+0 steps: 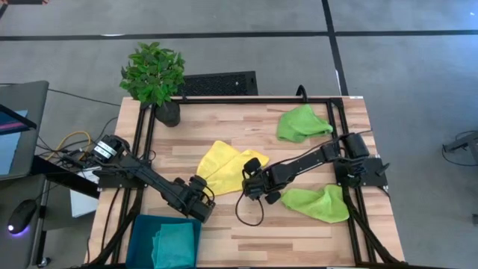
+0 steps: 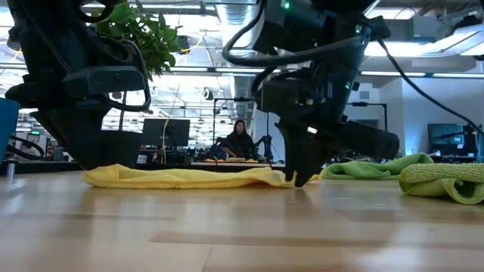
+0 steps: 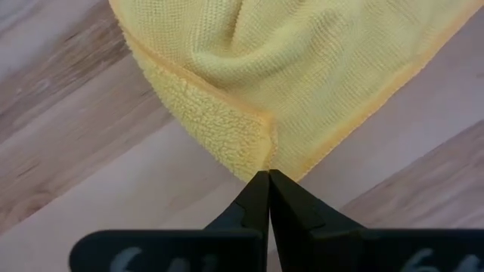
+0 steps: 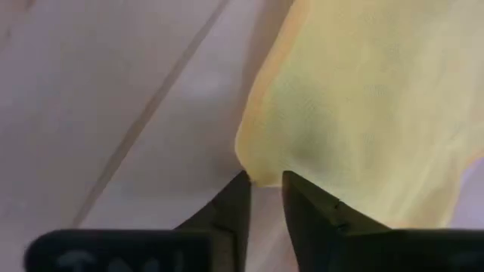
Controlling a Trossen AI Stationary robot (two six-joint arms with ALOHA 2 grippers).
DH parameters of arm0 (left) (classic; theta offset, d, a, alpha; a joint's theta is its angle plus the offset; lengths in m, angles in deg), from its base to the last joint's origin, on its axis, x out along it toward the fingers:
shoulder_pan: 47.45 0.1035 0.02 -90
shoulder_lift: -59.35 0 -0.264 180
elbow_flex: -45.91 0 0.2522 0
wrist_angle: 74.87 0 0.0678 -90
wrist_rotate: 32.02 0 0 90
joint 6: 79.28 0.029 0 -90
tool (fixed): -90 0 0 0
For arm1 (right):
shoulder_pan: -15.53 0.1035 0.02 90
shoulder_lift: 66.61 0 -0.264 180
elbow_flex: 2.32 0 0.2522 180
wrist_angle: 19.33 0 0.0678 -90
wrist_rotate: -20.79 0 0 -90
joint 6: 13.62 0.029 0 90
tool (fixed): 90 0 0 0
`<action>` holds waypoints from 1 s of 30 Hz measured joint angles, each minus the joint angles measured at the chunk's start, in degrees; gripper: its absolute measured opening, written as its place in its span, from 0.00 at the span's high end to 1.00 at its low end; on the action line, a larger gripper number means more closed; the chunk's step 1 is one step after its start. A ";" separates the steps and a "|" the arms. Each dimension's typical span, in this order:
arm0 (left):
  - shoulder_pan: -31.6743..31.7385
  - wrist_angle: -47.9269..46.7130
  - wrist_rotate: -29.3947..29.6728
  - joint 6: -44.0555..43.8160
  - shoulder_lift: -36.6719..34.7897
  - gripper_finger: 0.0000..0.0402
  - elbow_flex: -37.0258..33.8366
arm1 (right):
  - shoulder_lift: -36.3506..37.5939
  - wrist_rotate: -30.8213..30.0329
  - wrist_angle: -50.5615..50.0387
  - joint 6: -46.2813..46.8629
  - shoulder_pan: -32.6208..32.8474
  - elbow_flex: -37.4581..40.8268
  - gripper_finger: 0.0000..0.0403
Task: Fold microfiber towels
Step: Fold the yellow microfiber towel
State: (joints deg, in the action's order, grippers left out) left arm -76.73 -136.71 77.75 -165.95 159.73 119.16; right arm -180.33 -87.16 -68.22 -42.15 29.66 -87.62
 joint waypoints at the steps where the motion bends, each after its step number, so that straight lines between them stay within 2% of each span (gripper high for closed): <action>1: 0.00 -0.03 0.00 0.00 0.00 1.00 0.00 | -0.01 0.00 -0.07 0.01 -0.02 0.04 0.80; 7: 0.00 -0.04 1.31 0.61 0.00 1.00 0.00 | 0.09 -0.14 0.32 0.32 -0.06 0.04 0.98; 12: 0.34 -0.35 1.70 1.59 -0.28 1.00 0.27 | 2.52 -0.22 0.33 2.13 -0.96 0.04 0.98; 18: 0.41 -6.48 5.38 2.93 -0.63 1.00 4.40 | 7.24 -1.05 0.79 2.14 -2.19 0.02 0.99; 30: 1.93 -26.77 12.20 1.68 -0.63 1.00 14.11 | 16.60 -13.76 0.21 3.08 -5.39 0.02 1.00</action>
State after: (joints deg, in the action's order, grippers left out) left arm -74.80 -163.48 89.95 -164.27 159.10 133.27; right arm -163.73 -100.92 -68.01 -39.07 24.27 -87.61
